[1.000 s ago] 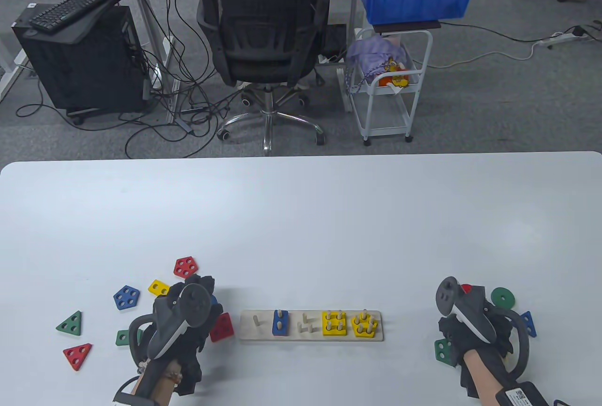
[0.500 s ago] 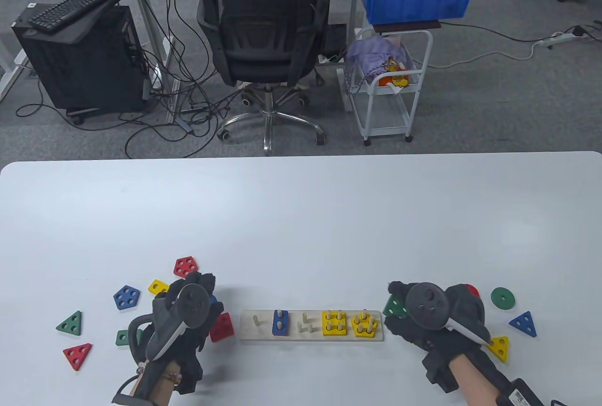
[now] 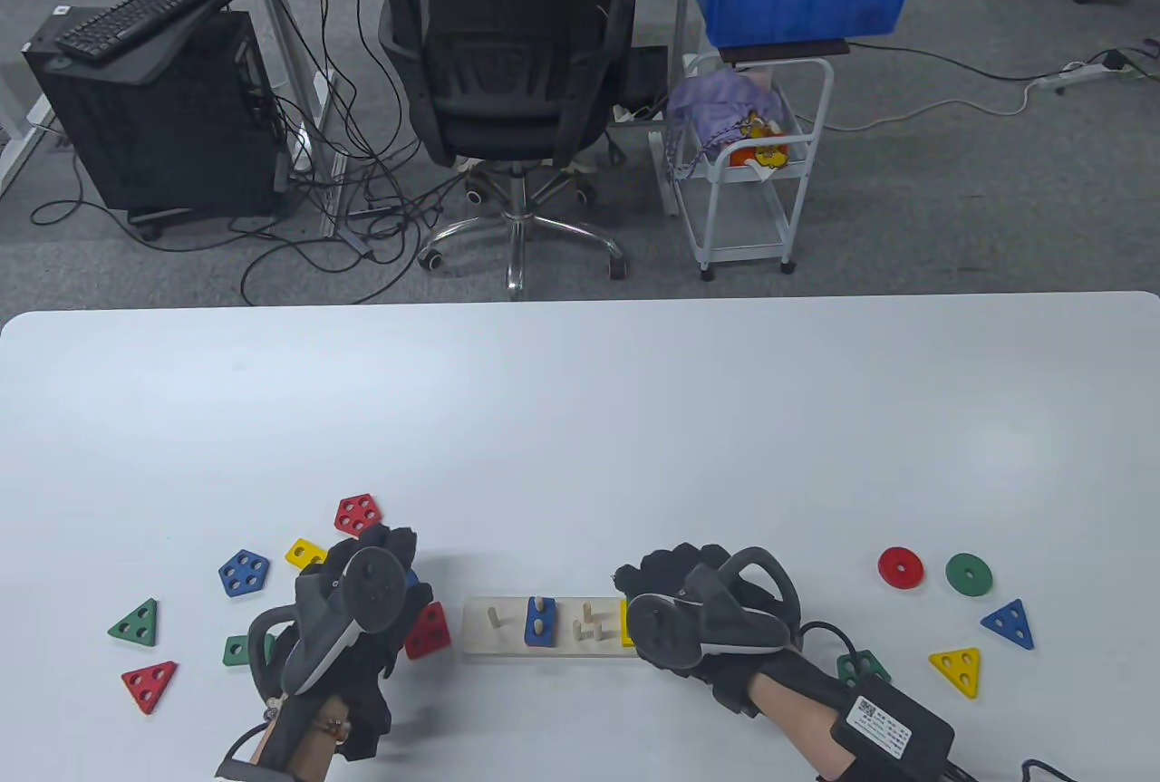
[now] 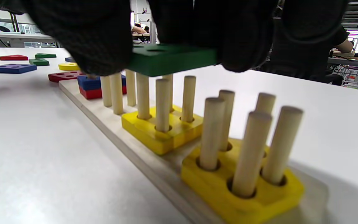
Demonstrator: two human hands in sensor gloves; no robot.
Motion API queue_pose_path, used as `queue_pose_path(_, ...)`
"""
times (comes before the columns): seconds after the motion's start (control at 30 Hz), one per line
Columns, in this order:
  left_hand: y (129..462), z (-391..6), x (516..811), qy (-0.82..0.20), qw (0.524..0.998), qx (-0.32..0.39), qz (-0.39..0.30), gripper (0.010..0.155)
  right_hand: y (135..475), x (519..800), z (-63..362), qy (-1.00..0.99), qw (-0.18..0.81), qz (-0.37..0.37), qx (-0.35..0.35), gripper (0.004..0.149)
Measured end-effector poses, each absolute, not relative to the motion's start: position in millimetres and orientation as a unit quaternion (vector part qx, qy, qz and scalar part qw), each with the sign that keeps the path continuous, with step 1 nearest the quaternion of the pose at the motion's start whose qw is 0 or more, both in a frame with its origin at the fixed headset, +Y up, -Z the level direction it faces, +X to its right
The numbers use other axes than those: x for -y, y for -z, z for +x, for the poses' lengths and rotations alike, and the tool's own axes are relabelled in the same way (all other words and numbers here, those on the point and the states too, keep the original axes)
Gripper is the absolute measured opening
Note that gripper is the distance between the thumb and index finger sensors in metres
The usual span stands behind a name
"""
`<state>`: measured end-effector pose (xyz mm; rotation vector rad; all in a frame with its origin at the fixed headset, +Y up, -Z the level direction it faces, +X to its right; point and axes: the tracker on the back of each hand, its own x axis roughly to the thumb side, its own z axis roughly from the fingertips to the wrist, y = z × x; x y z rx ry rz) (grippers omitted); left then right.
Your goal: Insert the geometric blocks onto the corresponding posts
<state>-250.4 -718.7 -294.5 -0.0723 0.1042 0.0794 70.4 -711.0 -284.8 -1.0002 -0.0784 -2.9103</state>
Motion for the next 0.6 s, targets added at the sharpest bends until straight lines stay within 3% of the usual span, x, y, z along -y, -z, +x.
queue_pose_path(0.37,293.2,-248.3,718.7,-0.035,0.997,-0.051,-0.046,0.067,288.8,714.2,69.6,0.946,0.032,-0.317,0.050,0.071)
queue_pose_path(0.6,293.1,-248.3,718.6,-0.037,0.997,-0.052,-0.050,0.067,289.8,702.9,101.2,0.961,-0.017,-0.272,0.052,0.074)
